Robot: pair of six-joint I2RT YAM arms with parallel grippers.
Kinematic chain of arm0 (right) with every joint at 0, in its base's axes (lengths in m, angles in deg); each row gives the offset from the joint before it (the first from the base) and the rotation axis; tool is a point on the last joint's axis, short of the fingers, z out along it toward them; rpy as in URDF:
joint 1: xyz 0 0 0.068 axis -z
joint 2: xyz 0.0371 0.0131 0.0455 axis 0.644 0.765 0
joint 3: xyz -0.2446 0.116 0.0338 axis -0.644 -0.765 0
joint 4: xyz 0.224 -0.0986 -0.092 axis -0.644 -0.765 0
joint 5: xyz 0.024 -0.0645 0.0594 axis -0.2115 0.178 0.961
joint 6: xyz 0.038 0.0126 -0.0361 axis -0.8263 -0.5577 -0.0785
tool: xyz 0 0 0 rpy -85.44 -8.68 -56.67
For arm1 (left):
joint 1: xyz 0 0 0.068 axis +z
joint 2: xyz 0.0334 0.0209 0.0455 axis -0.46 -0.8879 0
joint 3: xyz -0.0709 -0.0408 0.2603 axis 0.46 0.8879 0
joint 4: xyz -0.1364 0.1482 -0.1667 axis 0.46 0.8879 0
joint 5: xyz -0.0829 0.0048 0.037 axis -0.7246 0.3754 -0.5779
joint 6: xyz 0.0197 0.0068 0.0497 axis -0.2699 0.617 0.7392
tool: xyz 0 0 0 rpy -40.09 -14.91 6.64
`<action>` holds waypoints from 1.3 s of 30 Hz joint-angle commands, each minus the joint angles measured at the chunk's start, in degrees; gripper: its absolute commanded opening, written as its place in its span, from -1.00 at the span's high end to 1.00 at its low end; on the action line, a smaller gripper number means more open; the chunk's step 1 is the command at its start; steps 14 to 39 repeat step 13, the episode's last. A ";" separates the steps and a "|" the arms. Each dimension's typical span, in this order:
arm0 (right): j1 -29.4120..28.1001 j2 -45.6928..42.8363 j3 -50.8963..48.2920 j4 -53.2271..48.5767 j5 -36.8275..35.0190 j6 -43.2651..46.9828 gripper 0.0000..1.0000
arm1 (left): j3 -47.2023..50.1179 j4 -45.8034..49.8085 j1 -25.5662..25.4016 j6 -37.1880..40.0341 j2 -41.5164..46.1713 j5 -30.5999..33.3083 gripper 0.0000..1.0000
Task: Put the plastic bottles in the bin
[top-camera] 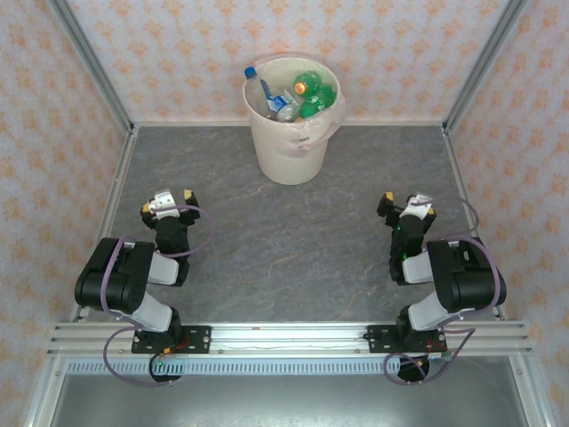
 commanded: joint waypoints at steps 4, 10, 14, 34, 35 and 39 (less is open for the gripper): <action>0.19 -0.30 0.73 1.62 1.26 -0.67 -1.00 | 0.28 -3.01 0.07 -0.41 -0.33 -1.66 -0.99; 0.17 -0.11 0.69 1.75 1.26 -0.65 -1.00 | 0.02 -2.37 -0.10 0.30 -0.25 -3.27 -0.99; 0.21 -0.13 0.69 1.84 1.26 -0.66 -1.00 | 0.19 -2.75 -0.06 0.46 -0.26 -3.28 -0.99; 0.21 -0.13 0.69 1.84 1.26 -0.66 -1.00 | 0.19 -2.75 -0.06 0.46 -0.26 -3.28 -0.99; 0.21 -0.13 0.69 1.84 1.26 -0.66 -1.00 | 0.19 -2.75 -0.06 0.46 -0.26 -3.28 -0.99; 0.21 -0.13 0.69 1.84 1.26 -0.66 -1.00 | 0.19 -2.75 -0.06 0.46 -0.26 -3.28 -0.99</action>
